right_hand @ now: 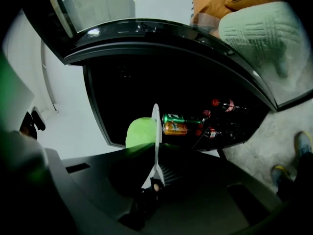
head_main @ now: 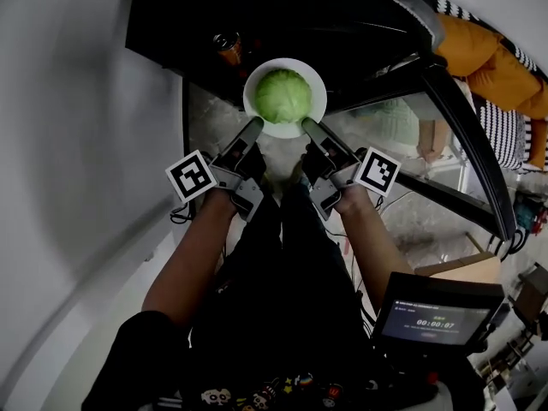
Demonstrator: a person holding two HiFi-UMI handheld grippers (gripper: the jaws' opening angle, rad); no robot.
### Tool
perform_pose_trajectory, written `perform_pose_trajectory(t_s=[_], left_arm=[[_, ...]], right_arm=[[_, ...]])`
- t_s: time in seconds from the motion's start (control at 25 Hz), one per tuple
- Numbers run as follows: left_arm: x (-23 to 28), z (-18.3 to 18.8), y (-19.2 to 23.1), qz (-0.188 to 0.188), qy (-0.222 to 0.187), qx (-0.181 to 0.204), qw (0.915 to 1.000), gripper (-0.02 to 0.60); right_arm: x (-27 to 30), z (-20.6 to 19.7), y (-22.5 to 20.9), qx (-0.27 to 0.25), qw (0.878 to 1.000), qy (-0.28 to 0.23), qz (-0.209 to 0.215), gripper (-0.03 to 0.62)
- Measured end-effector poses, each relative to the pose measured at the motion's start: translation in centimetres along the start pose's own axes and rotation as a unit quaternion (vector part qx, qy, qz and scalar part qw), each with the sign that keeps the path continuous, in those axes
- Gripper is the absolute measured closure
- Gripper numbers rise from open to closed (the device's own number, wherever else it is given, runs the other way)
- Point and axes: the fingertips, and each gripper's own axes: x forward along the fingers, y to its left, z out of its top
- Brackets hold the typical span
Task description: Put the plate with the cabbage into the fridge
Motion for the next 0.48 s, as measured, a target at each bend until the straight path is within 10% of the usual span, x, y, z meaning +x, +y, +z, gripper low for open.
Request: perform_pose_trajectory(t_s=[0.48], left_arm=[[0.27, 0.19, -0.55, 0.040, 0.010, 0.002, 0.9992, 0.572]], right_arm=[[-0.04, 0.20, 0.11, 0.038, 0.999, -0.009, -0.010, 0.574]])
